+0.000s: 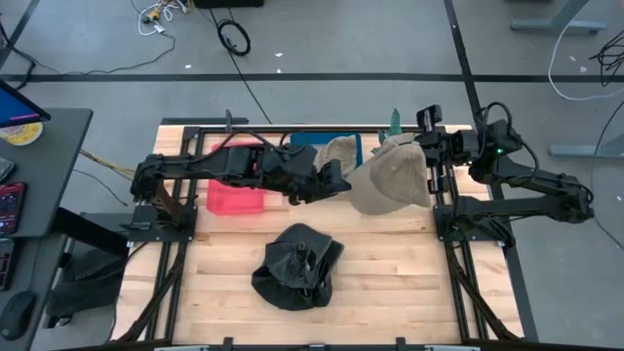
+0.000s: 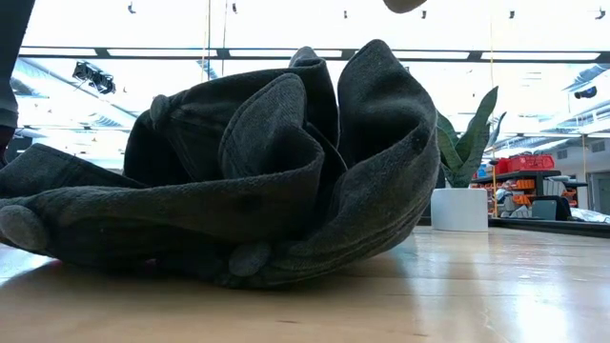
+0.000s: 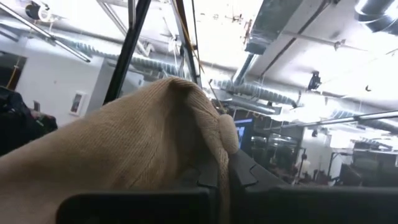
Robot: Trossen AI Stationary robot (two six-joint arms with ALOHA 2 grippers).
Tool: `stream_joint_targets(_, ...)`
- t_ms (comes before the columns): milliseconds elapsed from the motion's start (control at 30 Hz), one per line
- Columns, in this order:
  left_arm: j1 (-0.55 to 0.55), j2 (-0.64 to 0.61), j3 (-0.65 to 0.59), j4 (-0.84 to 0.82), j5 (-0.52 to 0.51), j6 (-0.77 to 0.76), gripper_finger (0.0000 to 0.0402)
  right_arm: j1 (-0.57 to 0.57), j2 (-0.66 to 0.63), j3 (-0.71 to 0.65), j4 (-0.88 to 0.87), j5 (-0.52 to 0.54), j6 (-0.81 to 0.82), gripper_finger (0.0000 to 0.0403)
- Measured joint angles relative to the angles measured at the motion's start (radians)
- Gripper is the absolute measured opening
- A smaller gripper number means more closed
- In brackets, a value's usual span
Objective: Pick & Place hat
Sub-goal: Put the brown cap into the blue bin
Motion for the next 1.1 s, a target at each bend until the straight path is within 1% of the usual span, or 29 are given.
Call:
stream_joint_targets(100, -0.006, 0.004, 0.000, 0.069, -0.068, -0.018, 0.0252, 0.000, -0.007, 0.000, 0.024, 0.000, -0.004, 0.0000)
stream_joint_targets(200, -0.004, 0.002, 0.001, 0.118, -0.103, -0.018, 0.0252, 0.000, -0.015, 0.000, 0.072, 0.000, -0.004, 0.0000)
stream_joint_targets(333, -0.002, 0.002, 0.001, 0.115, -0.133, -0.048, 0.0252, 0.001, -0.027, 0.000, 0.124, 0.001, -0.004, 0.0000)
stream_joint_targets(500, -0.003, 0.002, 0.001, 0.205, -0.155, -0.068, 0.0252, 0.000, -0.033, 0.000, 0.136, 0.002, -0.004, 0.0000)
stream_joint_targets(567, -0.003, 0.002, 0.001, 0.236, -0.164, -0.068, 0.0252, 0.000, -0.032, 0.000, 0.142, 0.021, -0.005, 0.0000)
stream_joint_targets(633, -0.003, 0.002, 0.001, 0.235, -0.166, -0.067, 0.0252, 0.000, -0.032, 0.000, 0.157, 0.038, -0.014, 0.0000)
stream_joint_targets(767, -0.002, 0.002, 0.001, 0.196, -0.166, -0.067, 0.0252, 0.000, -0.031, 0.000, 0.186, 0.039, -0.024, 0.0000)
stream_joint_targets(933, -0.003, 0.011, 0.001, 0.219, -0.163, -0.078, 0.0252, 0.000, -0.026, 0.000, 0.191, 0.056, -0.030, 0.0000)
stream_joint_targets(1033, -0.005, 0.033, -0.001, 0.216, -0.143, -0.095, 0.0252, 0.000, -0.018, 0.000, 0.212, 0.061, -0.030, 0.0000)
stream_joint_targets(1100, -0.005, 0.053, 0.000, 0.260, -0.127, -0.109, 0.0252, 0.000, -0.014, 0.000, 0.215, 0.064, -0.030, 0.0000)
